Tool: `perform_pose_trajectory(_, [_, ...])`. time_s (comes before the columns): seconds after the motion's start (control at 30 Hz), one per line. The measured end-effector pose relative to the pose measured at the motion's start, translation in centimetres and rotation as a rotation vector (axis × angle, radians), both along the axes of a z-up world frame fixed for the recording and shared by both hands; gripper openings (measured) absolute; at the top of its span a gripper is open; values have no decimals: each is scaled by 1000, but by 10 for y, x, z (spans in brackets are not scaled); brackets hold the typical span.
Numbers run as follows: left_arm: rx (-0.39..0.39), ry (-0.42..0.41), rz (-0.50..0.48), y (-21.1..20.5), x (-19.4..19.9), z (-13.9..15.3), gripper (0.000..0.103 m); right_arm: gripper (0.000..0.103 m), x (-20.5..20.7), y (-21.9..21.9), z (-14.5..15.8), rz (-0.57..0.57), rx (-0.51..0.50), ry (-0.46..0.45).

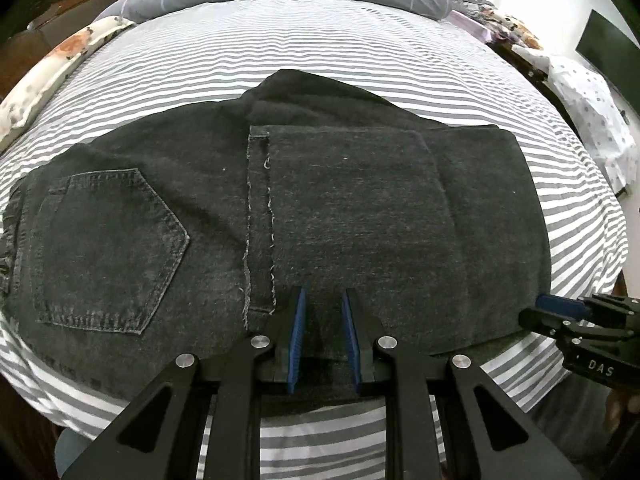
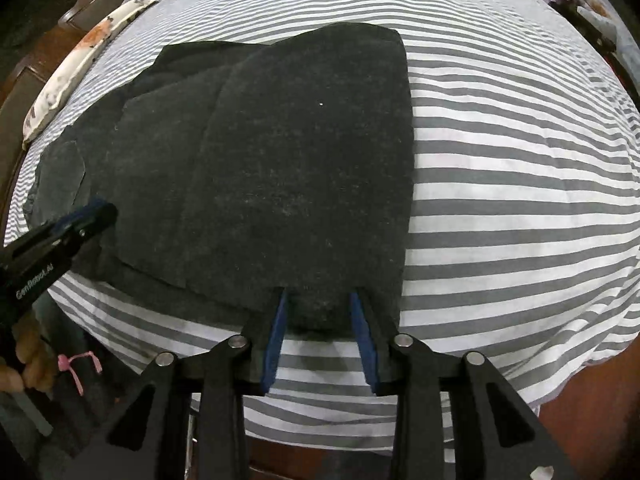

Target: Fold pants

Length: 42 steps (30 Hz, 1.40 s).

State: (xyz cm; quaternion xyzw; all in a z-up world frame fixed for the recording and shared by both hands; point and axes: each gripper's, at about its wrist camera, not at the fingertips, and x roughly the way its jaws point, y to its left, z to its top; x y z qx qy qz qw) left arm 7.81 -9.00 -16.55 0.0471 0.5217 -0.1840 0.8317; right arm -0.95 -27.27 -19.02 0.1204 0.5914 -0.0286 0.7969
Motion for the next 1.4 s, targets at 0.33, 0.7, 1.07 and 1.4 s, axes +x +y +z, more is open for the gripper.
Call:
perform_pose_trajectory(0.33, [-221,46,271,92,6,35,41,54,-9,2,39,-49,34,-120])
perform_pose_trajectory(0.7, [-562,16,719,268,-2,30,41,57,-2,50,59,29,65,-151])
perform_pose_trajectory(1.07, [-842,106,947,344,-14,-33,41,59,4,71,70,55,50,-150])
perform_pose_trajectory(1.4, [-922,126,933,347,-8,-51,42,59,7,75,64,60,48,-124])
